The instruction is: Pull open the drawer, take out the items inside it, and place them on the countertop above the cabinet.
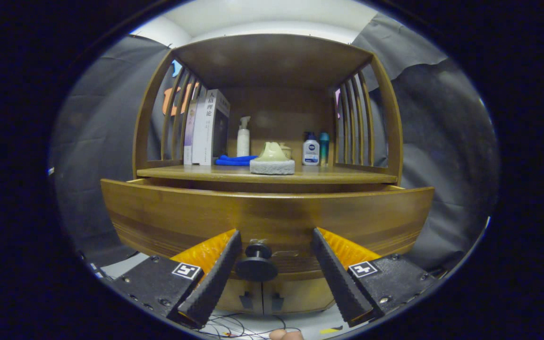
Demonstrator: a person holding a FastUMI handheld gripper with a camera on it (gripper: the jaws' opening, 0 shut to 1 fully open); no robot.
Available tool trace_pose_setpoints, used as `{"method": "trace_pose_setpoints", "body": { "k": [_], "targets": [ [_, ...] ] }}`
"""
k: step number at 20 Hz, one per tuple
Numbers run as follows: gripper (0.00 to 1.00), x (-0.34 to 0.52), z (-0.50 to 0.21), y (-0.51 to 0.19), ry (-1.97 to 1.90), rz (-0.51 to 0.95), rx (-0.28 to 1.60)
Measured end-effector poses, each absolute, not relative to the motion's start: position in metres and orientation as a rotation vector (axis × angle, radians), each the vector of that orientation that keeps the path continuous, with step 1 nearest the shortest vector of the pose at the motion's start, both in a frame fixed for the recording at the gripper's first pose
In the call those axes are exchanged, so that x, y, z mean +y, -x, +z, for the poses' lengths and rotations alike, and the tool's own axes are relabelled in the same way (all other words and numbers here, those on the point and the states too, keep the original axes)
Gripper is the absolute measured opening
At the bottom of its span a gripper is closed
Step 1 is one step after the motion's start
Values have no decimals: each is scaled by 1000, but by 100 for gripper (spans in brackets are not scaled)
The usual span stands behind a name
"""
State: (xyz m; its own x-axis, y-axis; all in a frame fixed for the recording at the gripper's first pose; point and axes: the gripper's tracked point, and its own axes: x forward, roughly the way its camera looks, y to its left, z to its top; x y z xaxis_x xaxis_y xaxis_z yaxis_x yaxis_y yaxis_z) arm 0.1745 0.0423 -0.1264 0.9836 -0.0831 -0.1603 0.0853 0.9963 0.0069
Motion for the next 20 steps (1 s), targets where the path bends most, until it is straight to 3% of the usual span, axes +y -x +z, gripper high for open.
{"method": "trace_pose_setpoints", "body": {
  "k": [20],
  "targets": [
    [99,40,-125,-224,13,-76,149]
  ]
}}
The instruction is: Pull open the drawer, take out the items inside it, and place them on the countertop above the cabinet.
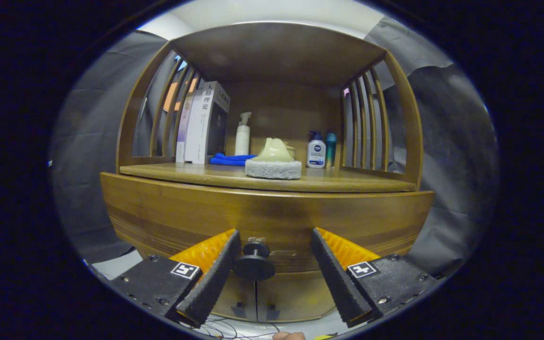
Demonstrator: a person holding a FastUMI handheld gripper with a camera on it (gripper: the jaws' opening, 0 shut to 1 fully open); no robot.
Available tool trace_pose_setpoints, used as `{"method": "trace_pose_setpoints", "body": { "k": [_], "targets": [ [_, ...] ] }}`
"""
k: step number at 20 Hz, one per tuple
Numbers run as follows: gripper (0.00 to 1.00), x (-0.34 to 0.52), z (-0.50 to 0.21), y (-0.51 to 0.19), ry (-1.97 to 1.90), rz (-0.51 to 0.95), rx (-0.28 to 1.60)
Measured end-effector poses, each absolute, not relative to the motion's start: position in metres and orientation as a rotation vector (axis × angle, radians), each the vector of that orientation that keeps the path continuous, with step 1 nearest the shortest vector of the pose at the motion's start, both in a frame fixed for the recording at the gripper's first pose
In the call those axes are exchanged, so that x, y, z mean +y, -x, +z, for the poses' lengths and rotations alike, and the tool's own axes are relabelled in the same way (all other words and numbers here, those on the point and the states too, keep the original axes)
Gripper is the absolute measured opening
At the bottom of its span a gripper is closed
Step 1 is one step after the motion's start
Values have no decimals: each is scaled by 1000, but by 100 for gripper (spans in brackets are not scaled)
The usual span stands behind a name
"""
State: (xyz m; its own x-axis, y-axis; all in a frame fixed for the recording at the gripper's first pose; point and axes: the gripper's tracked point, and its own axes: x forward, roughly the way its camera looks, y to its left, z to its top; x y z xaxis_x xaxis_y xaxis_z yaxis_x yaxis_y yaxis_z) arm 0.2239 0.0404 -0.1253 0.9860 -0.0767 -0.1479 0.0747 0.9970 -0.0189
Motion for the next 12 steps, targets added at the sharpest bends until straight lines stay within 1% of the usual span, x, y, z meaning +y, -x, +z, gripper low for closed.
{"method": "trace_pose_setpoints", "body": {
  "k": [12],
  "targets": [
    [99,39,-126,-242,12,-74,166]
  ]
}}
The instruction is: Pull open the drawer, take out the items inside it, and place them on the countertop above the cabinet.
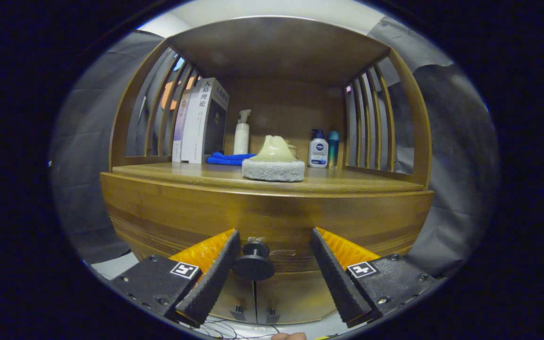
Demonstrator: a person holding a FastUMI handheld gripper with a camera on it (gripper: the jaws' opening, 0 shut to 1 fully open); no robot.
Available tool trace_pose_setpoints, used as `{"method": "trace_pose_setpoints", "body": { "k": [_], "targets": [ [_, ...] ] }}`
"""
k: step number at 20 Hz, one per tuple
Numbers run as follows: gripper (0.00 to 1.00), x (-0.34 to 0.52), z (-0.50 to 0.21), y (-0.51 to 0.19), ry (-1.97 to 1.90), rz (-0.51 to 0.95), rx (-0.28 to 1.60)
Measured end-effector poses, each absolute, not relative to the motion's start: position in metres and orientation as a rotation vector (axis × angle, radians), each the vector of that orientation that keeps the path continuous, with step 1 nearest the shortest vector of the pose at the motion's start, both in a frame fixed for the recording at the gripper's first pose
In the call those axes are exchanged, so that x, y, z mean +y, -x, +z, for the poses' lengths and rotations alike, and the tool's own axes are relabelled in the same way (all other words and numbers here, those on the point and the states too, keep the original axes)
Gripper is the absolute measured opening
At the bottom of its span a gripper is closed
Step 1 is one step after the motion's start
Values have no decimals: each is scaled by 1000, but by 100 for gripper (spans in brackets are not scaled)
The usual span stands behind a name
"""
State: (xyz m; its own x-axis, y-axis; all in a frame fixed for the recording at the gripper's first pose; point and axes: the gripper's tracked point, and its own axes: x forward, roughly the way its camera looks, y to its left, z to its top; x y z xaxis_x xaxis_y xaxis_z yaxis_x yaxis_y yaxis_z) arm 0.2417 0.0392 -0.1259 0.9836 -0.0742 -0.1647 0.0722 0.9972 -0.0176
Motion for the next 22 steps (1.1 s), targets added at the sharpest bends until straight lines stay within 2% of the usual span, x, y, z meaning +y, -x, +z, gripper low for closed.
{"method": "trace_pose_setpoints", "body": {
  "k": [12,18,20,22],
  "targets": [
    [99,40,-124,-249,15,-77,203],
    [99,67,-45,-207,95,118,40],
    [99,63,-24,-163,100,222,20],
    [99,32,-17,-110,76,242,14]
  ]
}}
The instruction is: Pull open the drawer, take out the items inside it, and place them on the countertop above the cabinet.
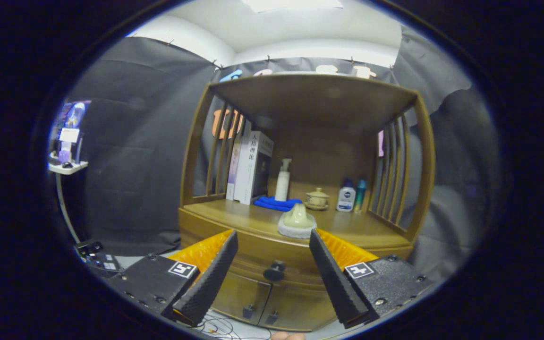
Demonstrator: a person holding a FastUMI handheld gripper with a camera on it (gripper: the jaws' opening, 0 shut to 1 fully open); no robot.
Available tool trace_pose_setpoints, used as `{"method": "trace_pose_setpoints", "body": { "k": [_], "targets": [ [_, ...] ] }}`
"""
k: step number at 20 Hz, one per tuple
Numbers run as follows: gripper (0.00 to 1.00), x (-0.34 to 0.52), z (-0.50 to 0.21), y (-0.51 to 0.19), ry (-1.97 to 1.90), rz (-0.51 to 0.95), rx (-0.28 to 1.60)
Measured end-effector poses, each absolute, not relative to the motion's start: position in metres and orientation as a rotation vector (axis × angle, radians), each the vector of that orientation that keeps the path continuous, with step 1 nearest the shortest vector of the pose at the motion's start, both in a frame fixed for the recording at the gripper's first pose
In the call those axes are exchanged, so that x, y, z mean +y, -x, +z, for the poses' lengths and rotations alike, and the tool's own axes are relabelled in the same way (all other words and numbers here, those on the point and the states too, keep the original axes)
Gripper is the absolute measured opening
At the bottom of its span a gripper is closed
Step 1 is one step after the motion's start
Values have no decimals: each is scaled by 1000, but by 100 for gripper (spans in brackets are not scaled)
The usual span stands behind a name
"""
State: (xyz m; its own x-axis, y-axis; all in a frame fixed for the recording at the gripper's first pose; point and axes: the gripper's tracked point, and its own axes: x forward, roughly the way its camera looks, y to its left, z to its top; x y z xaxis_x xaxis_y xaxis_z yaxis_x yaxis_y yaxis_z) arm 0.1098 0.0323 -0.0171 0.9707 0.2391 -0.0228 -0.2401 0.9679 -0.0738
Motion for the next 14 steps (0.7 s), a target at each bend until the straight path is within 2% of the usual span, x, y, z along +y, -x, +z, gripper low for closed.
{"method": "trace_pose_setpoints", "body": {
  "k": [7,14],
  "targets": [
    [99,-74,-38,52,58,175,-37],
    [99,-83,-27,79,29,213,-129]
  ]
}}
